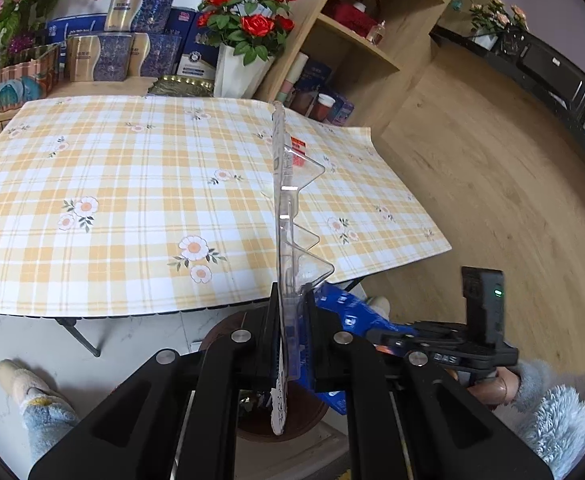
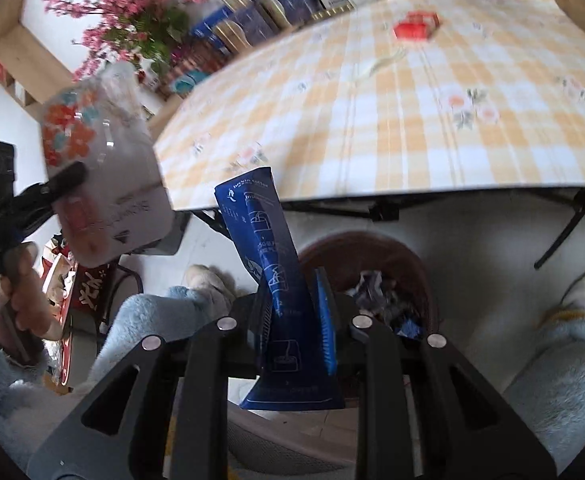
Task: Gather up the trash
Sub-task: 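Carry the blue box over the bin and open the right tool while the left tool carries the tray, then lower the plastic tray into the bin and open the left tool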
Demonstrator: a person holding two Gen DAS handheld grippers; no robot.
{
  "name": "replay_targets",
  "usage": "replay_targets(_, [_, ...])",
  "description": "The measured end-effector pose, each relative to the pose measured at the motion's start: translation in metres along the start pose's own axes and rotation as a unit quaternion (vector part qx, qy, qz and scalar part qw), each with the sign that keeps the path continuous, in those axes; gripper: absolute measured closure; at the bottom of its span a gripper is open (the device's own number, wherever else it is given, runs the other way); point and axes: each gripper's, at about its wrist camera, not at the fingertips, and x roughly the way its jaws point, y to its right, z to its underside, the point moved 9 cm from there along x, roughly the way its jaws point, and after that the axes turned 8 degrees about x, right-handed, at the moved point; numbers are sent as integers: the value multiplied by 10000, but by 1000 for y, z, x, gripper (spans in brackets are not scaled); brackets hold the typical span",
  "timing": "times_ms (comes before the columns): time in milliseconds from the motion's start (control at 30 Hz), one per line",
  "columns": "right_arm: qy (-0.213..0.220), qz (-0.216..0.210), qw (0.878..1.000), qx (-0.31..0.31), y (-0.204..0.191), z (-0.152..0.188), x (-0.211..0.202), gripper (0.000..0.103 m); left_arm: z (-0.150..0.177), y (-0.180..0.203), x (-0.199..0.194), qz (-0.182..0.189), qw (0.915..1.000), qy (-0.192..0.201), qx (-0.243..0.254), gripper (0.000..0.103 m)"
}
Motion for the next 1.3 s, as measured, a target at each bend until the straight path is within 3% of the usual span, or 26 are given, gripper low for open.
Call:
replay_targets(200, [-385, 276, 9977, 476, 31, 4, 36, 79, 9, -2, 15, 36, 9999, 60, 89, 93])
replay_targets(467, [-537, 924, 9935, 391, 54, 0, 72, 78, 25, -5, 29, 169, 9998, -86, -25, 93])
replay_targets(767, [-599, 1026, 9925, 292, 49, -7, 95, 74, 34, -8, 33, 133, 9996, -234, 4, 93])
replay_targets(867, [-534, 954, 9937, 236, 43, -9, 92, 62, 35, -7, 34, 137, 9995, -276, 41, 93])
replay_targets(933, [-479, 936, 9942, 216, 40, -11, 86, 47, 35, -5, 36, 138, 9994, -308, 84, 93])
replay_targets(1000, [-418, 908, 9948, 216, 37, -14, 82, 42, 36, -2, 39, 133, 9991, -354, 171, 93])
replay_targets(1100, [-117, 877, 9958, 238, 37, -21, 61, 25, 39, 4, 45, 114, 9982, -474, 346, 93])
replay_targets(1300, [522, 953, 9937, 288, 45, -26, 20, 9, 53, 12, 61, 113, 9953, -776, 570, 93])
